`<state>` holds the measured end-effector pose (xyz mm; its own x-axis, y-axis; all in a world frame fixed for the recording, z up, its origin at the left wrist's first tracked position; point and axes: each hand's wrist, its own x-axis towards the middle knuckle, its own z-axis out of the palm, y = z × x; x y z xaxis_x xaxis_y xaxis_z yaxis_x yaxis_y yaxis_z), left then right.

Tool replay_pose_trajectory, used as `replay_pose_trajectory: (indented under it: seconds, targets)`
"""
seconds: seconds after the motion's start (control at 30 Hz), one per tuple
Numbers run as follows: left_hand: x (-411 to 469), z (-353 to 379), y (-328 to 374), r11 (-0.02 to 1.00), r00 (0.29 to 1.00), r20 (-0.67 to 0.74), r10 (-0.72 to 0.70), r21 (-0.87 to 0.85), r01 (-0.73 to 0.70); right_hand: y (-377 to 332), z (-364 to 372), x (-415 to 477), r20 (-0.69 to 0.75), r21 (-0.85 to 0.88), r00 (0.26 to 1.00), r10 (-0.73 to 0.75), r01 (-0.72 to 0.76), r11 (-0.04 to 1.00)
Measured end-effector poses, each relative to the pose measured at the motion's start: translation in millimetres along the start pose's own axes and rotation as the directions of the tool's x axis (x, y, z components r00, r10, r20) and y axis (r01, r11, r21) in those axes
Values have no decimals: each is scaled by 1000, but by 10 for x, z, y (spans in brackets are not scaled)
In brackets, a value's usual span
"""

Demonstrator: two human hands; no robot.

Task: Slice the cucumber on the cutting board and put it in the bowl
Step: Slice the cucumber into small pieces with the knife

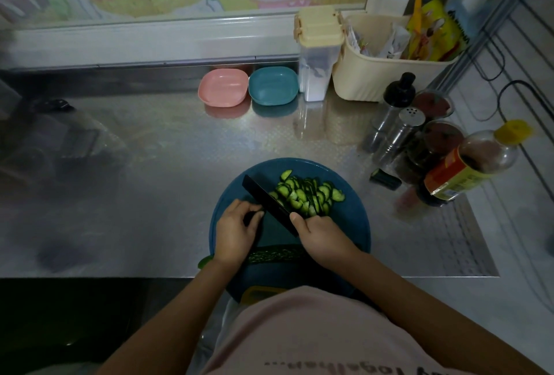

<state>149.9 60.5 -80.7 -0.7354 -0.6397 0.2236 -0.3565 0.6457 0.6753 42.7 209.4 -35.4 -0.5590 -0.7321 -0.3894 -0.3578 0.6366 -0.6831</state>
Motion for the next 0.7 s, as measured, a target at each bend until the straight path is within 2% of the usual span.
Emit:
replay_pose_trajectory:
  seconds: [0.33, 0.47, 0.57, 0.7]
  targets:
    - [3, -22, 23, 1000, 1000, 10, -13, -17, 14, -86, 43, 55, -8, -82, 1000, 25, -26, 996]
    - [-16, -32, 17, 1000, 999, 32, 15, -24, -14, -26, 47, 50, -19, -47, 999, 31, -31, 998]
    - [-74, -41, -18, 998, 999, 37, 38, 39, -40, -2, 37, 46, -12, -23, 999, 32, -32, 999]
    - [-69, -37, -38, 997, 999, 35, 4, 73, -7, -8, 11, 13, -2, 0, 1000, 27, -27, 1000]
